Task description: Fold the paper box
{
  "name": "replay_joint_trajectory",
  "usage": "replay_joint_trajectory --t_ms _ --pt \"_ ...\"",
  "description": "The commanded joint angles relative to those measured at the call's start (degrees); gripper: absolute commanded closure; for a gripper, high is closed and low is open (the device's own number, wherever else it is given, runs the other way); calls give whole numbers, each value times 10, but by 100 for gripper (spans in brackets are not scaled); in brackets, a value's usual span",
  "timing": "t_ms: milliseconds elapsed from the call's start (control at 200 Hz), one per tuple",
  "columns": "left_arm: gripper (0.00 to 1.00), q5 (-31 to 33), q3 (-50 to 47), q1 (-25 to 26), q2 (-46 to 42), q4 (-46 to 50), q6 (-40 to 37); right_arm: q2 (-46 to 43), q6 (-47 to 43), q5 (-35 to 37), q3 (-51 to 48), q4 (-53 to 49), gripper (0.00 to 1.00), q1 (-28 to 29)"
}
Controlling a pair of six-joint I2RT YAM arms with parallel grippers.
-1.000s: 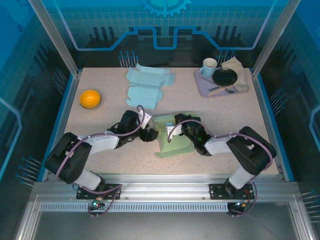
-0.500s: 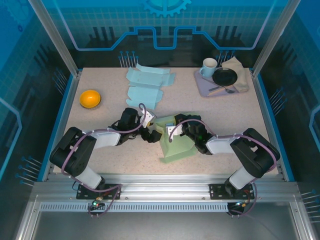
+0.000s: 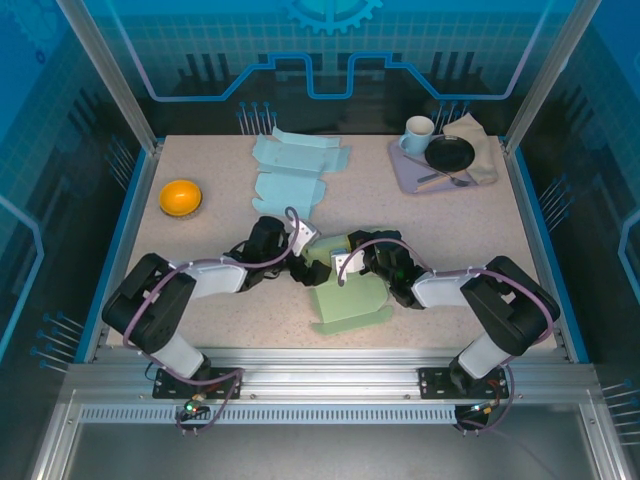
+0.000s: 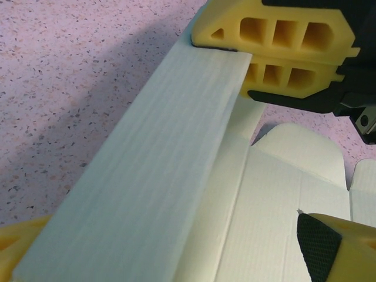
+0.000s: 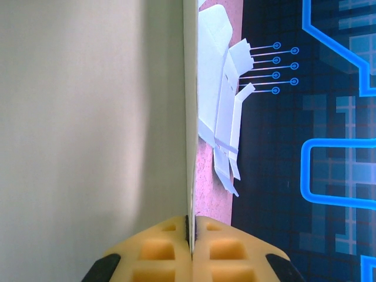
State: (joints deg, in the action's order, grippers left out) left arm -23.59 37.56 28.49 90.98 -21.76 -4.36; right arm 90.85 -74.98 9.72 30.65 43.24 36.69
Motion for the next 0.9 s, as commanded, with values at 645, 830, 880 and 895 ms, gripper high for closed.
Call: replay_joint_trajectory --t_ms 645,830,880,895 --pt "6 164 -176 -59 -383 180 250 -17 7 -4 4 -40 100 -8" --pt "7 155 -219 -71 -393 148 285 -18 10 -7 0 -43 100 -9" --pt "8 155 -216 -74 -382 147 281 -18 11 -9 0 -42 100 -9" --pt "8 153 -216 -74 -377 146 278 -17 11 -9 0 -42 100 -9"
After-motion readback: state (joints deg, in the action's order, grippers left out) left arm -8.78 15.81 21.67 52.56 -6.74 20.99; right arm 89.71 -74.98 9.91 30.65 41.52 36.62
